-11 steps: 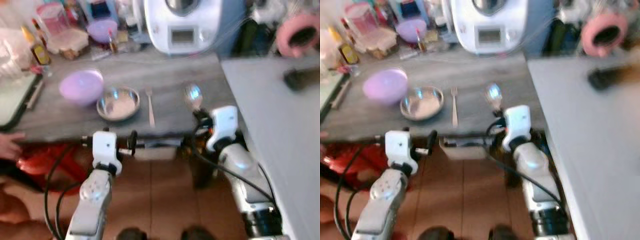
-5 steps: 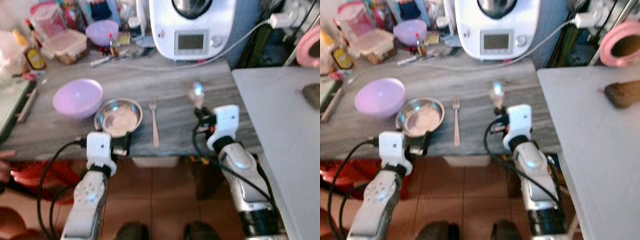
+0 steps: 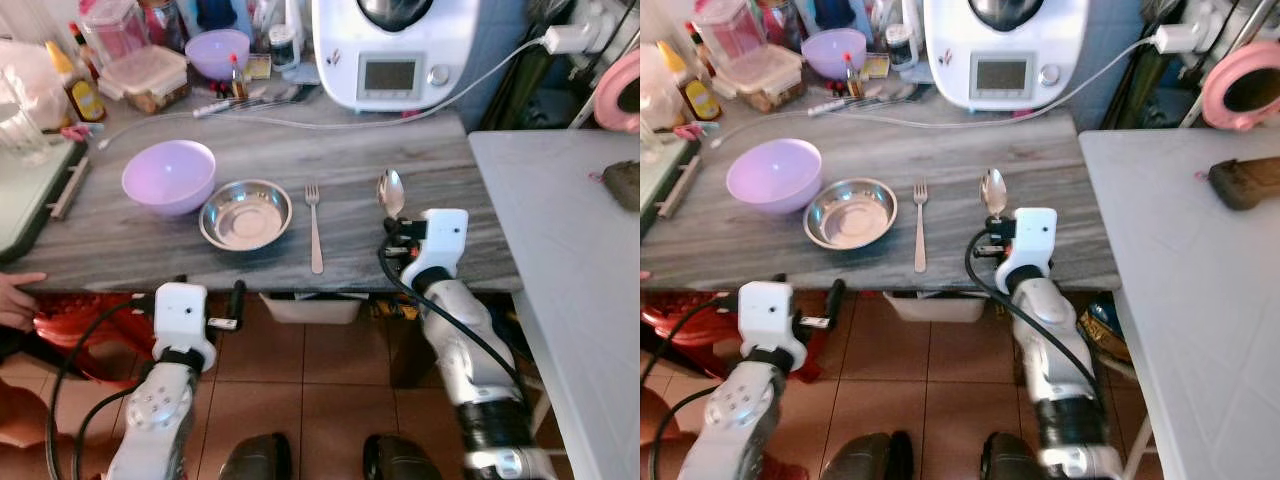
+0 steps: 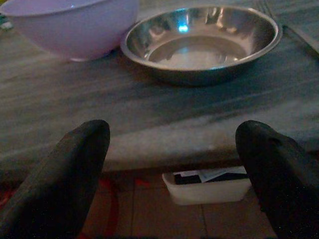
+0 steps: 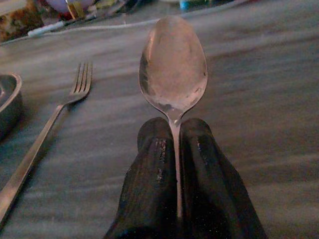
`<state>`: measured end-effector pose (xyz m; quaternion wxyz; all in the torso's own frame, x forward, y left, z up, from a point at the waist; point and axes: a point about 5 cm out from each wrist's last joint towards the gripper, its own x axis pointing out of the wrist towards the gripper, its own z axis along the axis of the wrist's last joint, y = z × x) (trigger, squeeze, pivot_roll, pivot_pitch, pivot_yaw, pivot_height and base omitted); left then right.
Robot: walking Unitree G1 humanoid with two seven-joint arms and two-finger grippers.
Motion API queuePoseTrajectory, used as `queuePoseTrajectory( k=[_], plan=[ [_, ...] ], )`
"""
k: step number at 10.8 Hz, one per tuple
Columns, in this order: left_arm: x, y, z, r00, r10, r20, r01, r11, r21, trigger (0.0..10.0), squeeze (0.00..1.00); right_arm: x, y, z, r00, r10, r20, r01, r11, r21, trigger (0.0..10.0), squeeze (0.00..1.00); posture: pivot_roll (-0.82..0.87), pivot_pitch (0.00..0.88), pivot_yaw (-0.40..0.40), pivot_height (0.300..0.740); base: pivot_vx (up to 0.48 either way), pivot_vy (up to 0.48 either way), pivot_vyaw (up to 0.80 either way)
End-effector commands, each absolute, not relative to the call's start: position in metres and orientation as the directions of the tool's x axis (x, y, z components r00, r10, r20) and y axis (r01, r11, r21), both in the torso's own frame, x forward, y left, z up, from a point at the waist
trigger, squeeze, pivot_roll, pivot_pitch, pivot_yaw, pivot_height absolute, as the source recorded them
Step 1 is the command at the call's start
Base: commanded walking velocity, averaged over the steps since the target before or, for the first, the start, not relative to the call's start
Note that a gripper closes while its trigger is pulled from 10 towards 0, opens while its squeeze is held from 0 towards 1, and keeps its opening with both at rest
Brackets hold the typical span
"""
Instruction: Setting the table
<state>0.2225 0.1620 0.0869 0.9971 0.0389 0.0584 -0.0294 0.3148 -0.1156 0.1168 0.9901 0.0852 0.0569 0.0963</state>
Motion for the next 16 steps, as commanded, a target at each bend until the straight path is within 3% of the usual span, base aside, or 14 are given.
queuePoseTrajectory(
  k=[1, 4, 8, 16],
  plan=[
    [0.221, 0.165, 0.089, 0.992, -0.043, -0.122, 0.054, 0.995, 0.087, 10.0, 0.0, 0.319, -0.11, 0.123, 0.974, 0.209, -0.086, -0.19, 0.962, 0.195, 10.0, 0.0, 0.08, 0.176, 0.067, 0.74, 0.0, 0.0, 0.0],
    [0.217, 0.162, 0.089, 0.989, -0.052, -0.136, 0.064, 0.995, 0.079, 10.0, 0.0, 0.333, -0.094, 0.129, 0.97, 0.22, -0.107, -0.185, 0.946, 0.267, 10.0, 0.0, 0.07, 0.194, 0.067, 0.74, 0.0, 0.0, 0.0],
    [0.218, 0.16, 0.091, 0.988, -0.063, -0.139, 0.073, 0.995, 0.071, 10.0, 0.0, 0.33, -0.071, 0.123, 0.944, 0.275, -0.18, -0.21, 0.926, 0.314, 10.0, 0.0, 0.07, 0.207, 0.067, 0.74, 0.0, 0.0, 0.0],
    [0.219, 0.157, 0.093, 0.988, -0.066, -0.141, 0.075, 0.995, 0.06, 10.0, 0.0, 0.321, -0.082, 0.108, 0.927, 0.214, -0.308, -0.128, 0.952, 0.276, 10.0, 0.0, 0.06, 0.214, 0.066, 0.74, 0.0, 0.0, 0.0]
  ],
)
